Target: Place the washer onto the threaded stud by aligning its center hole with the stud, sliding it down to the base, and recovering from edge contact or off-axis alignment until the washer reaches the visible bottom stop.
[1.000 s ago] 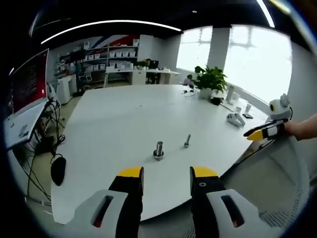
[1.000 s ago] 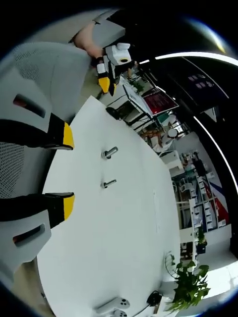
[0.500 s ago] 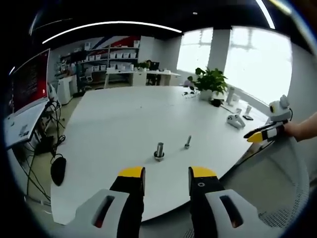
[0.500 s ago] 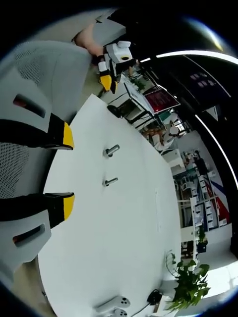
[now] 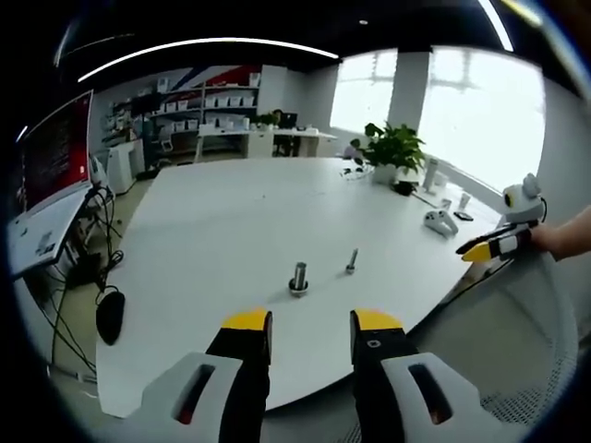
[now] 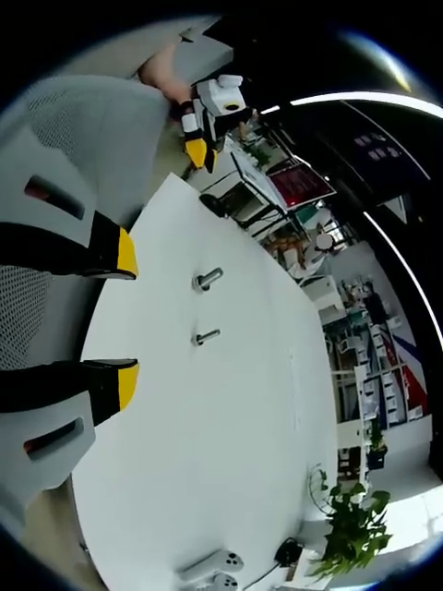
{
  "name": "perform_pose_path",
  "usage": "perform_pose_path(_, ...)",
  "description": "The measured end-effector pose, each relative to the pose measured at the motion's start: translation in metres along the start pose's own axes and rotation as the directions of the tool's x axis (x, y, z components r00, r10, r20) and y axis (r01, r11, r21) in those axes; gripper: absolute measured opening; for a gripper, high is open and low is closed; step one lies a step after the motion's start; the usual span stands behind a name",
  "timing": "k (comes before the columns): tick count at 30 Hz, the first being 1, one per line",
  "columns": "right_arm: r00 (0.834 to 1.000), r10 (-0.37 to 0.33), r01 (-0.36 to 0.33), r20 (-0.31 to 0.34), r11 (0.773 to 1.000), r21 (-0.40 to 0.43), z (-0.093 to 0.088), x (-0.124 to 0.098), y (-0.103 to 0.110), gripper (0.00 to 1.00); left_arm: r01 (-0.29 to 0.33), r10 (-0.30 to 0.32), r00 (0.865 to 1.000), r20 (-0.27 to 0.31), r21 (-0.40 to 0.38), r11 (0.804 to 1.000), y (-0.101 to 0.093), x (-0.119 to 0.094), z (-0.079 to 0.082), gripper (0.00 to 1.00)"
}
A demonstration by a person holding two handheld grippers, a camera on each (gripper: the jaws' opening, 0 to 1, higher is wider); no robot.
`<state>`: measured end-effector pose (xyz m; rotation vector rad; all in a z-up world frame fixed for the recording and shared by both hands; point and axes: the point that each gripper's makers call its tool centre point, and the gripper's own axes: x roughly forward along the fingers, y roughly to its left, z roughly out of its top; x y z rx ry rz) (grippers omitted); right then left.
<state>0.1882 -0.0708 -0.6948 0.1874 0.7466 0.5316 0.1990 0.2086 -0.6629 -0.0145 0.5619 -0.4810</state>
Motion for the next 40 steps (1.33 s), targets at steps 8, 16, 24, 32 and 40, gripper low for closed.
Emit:
perform_pose_path(8,1.000,-0.003,0.003,-0.003,1.000,0.002,-0.001,-0.001,-0.002,0.37,0.004,-0.004,1.000,-0.003,0.011,1.000,-0.002,0.000,-0.001,0.31)
perform_pose_path(16,1.000,-0.009,0.009,-0.006,1.000,0.001,-0.001,-0.004,-0.003,0.37,-0.001,0.003,1.000,-0.031,0.047,0.999,-0.002,0.001,-0.005,0.31)
perform_pose_path(24,1.000,-0.024,0.024,-0.005,1.000,0.007,-0.001,-0.004,-0.007,0.37,-0.003,0.005,0.999,-0.036,0.051,0.999,-0.001,0.001,-0.005,0.30)
perform_pose_path(32,1.000,-0.023,0.023,-0.009,1.000,0.013,-0.002,-0.004,-0.011,0.37,0.004,-0.002,0.999,-0.048,0.045,0.999,-0.002,0.001,-0.008,0.29)
perform_pose_path(40,0.999,-0.033,0.033,-0.019,0.999,0.024,-0.003,-0.003,-0.009,0.37,0.003,-0.002,0.999,-0.049,0.034,0.999,-0.001,0.001,-0.008,0.29)
